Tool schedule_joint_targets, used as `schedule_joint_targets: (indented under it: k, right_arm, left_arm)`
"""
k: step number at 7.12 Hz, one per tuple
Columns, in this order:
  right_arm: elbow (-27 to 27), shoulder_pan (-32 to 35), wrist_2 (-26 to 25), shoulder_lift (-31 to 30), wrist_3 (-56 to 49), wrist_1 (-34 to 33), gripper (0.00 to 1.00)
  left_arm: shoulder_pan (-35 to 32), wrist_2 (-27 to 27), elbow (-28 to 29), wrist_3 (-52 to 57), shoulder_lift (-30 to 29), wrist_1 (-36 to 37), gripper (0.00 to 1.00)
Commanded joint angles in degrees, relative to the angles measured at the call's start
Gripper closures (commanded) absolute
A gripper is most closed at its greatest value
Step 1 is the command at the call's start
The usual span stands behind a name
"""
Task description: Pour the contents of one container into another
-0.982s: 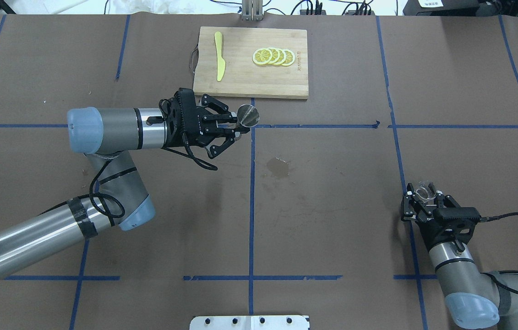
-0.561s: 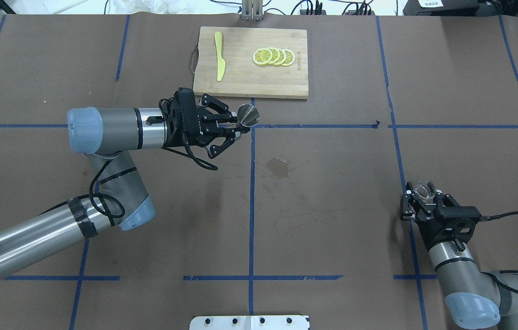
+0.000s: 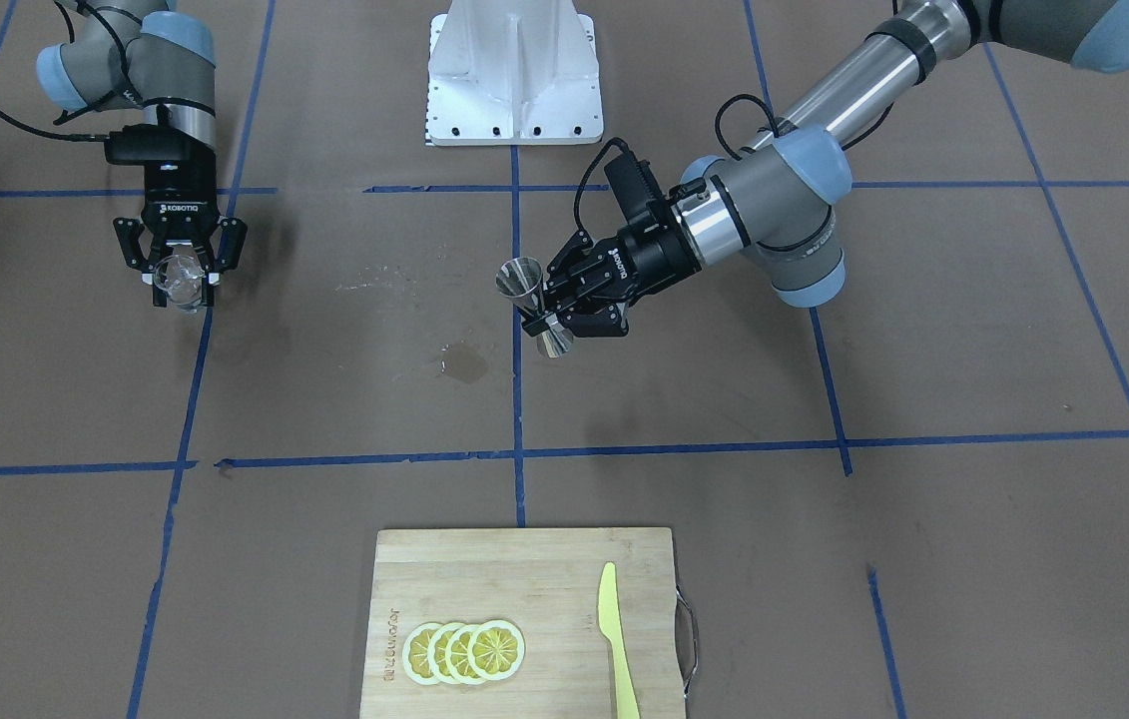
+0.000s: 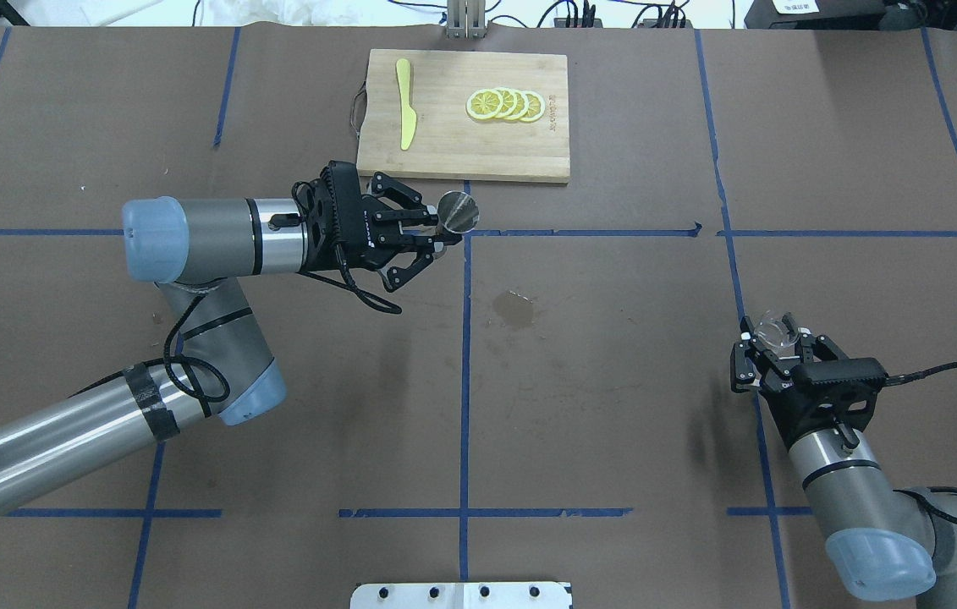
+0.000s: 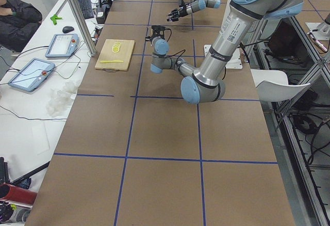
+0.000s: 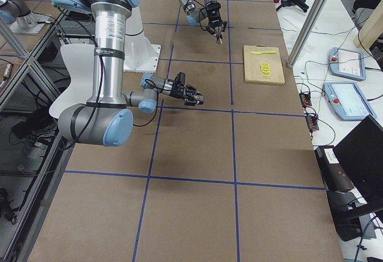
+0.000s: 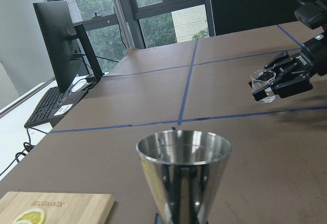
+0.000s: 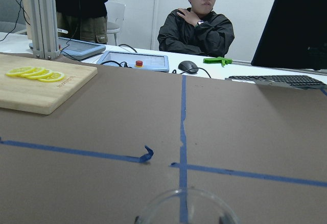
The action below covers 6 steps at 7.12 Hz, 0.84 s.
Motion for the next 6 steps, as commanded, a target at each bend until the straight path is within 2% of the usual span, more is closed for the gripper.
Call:
schedule_joint_targets:
  k: [1, 2, 4, 5, 6]
  right_arm:
    - [1.64, 4.97, 4.03, 1.46, -10.34, 3.74, 1.00]
    - [1.99, 6.91, 9.46, 2.43, -11.24, 4.80, 1.00]
    - [1.91, 10.25, 12.57, 8.49, -22.80, 4.29, 1.00]
    - [2.17, 13.49, 18.25, 11.81, -23.72, 2.55, 1.00]
    - [2.69, 14.39, 18.91, 17.24, -23.82, -3.74, 1.00]
  left_arm:
    - [0.00, 0.00, -0.02, 0.00, 0.02, -0.01, 1.00]
    - [0.00, 0.00, -0.02, 0.00, 0.28, -0.01, 1.00]
    - [0.00, 0.00, -0.02, 0.00, 0.28, -0.10, 1.00]
    - [0.00, 0.00, -0.02, 0.00, 0.37, -0.10, 1.00]
    - [0.00, 0.00, -0.02, 0.00, 0.37, -0.10, 1.00]
